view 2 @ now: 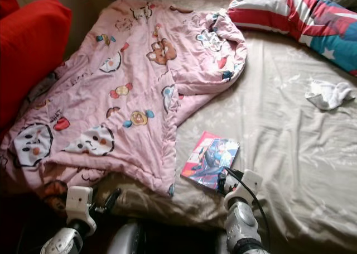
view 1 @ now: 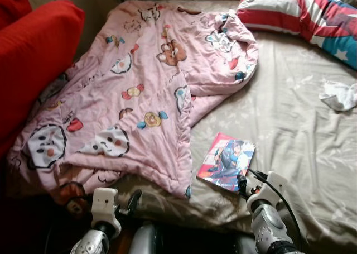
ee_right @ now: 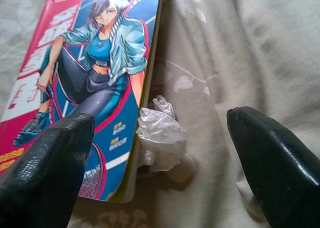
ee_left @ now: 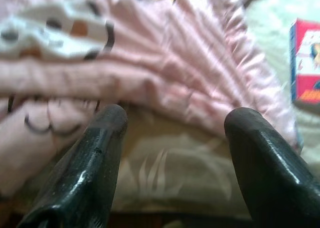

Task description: Clean up the room

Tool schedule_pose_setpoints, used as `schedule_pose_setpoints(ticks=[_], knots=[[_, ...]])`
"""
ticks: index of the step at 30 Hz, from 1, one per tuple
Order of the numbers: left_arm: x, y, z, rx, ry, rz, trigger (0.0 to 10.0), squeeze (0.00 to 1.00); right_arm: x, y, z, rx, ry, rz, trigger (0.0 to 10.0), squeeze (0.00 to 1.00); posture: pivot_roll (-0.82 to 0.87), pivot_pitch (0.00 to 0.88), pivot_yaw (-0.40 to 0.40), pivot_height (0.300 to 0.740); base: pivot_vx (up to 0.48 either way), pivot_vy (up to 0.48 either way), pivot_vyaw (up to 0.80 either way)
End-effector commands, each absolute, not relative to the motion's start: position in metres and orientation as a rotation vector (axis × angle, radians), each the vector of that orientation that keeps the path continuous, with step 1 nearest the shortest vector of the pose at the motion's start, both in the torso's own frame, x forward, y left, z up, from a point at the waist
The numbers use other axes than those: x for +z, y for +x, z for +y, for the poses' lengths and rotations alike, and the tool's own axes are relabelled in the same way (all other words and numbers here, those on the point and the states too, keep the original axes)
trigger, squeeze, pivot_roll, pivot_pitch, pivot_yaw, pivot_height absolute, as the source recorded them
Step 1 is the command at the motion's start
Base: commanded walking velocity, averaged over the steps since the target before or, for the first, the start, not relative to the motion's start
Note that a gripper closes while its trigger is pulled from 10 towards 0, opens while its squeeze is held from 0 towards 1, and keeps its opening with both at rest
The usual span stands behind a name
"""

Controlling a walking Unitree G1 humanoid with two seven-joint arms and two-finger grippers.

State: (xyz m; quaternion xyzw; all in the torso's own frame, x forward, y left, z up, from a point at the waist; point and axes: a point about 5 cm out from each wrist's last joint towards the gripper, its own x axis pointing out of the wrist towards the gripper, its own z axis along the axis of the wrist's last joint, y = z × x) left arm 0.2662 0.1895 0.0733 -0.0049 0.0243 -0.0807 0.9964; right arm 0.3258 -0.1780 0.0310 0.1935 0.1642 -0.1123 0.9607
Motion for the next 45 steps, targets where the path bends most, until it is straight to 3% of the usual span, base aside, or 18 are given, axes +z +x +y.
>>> schedule_pose_setpoints(ticks=[1, 3, 4, 5, 6, 7, 12, 13, 35, 45], knots=[[0.074, 0.262, 0.188, -0.169, -0.01, 0.062, 10.0, 0.0, 0.025, 0.322, -0.18, -0.249, 0.406, 0.37, 10.0, 0.0, 0.06, 0.358, 0.098, 0.613, 0.0, 0.0, 0.0], [0.079, 0.262, 0.187, -0.171, -0.011, 0.053, 10.0, 0.0, 0.026, 0.323, -0.182, -0.258, 0.419, 0.363, 10.0, 0.0, 0.06, 0.366, 0.097, 0.613, 0.0, 0.0, 0.0], [0.082, 0.262, 0.186, -0.173, -0.011, 0.047, 10.0, 0.0, 0.028, 0.324, -0.184, -0.27, 0.439, 0.356, 7.6, 0.0, 0.07, 0.376, 0.097, 0.613, 0.0, 0.0, 0.0], [0.086, 0.261, 0.184, -0.178, -0.01, 0.039, 10.0, 0.0, 0.029, 0.324, -0.187, -0.289, 0.469, 0.348, 0.8, 0.0, 0.07, 0.387, 0.097, 0.613, 0.0, 0.0, 0.0], [0.086, 0.261, 0.184, -0.178, -0.01, 0.039, 10.0, 0.0, 0.029, 0.324, -0.187, -0.289, 0.469, 0.348, 0.8, 0.0, 0.07, 0.387, 0.097, 0.613, 0.0, 0.0, 0.0], [0.09, 0.259, 0.183, -0.182, -0.006, 0.034, 10.0, 0.0, 0.03, 0.325, -0.188, -0.305, 0.496, 0.344, 0.0, 0.0, 0.07, 0.393, 0.097, 0.613, 0.0, 0.0, 0.0], [0.097, 0.254, 0.183, -0.184, 0.0, 0.032, 10.0, 0.0, 0.03, 0.326, -0.186, -0.299, 0.501, 0.348, 0.0, 0.0, 0.09, 0.41, 0.099, 0.613, 0.0, 0.0, 0.0], [0.098, 0.253, 0.183, -0.185, 0.001, 0.031, 10.0, 0.0, 0.029, 0.326, -0.185, -0.292, 0.496, 0.355, 10.0, 0.0, 0.09, 0.415, 0.099, 0.613, 0.0, 0.0, 0.0], [0.114, 0.249, 0.182, -0.183, 0.012, 0.036, 10.0, 0.0, 0.043, 0.338, -0.157, -0.064, 0.452, 0.307, 10.0, 0.0, 0.1, 0.43, 0.103, 0.613, 0.0, 0.0, 0.0], [0.113, 0.249, 0.18, -0.184, 0.009, 0.044, 10.0, 0.0, 0.036, 0.333, -0.161, -0.092, 0.419, 0.353, 10.0, 0.0, 0.1, 0.429, 0.101, 0.613, 0.0, 0.0, 0.0]])
